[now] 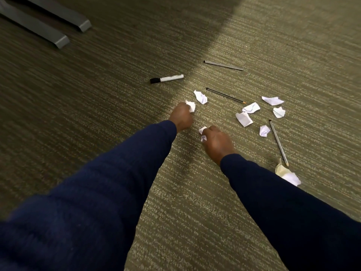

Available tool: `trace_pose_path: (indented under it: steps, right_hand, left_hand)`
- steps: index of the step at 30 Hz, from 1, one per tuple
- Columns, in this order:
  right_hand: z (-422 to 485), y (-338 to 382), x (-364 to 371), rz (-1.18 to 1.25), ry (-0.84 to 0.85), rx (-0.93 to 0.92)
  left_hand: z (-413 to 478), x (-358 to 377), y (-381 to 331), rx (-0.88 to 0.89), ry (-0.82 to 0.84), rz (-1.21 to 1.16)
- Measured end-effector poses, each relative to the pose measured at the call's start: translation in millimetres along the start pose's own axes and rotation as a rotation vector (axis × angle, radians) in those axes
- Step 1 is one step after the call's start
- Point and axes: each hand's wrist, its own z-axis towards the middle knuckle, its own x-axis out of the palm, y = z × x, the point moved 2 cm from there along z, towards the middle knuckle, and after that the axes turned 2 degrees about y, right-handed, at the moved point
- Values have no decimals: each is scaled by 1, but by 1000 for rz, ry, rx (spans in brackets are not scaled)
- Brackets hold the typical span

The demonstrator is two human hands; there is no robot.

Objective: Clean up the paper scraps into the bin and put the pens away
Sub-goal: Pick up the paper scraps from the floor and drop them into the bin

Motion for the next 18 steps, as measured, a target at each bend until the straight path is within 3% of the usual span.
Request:
trace_pose_path:
  steps: [9, 15, 18]
  right_hand:
    - [7, 6, -17, 343, -21, 289]
    - [20, 61, -32, 1049, 14, 452]
    - [27, 110, -33, 1180, 99, 398]
  left_hand:
    - [-33, -39, 18, -86, -48, -367]
    - [-71, -98, 49, -83, -96, -463]
    - [-94, -137, 67, -88, -171, -461]
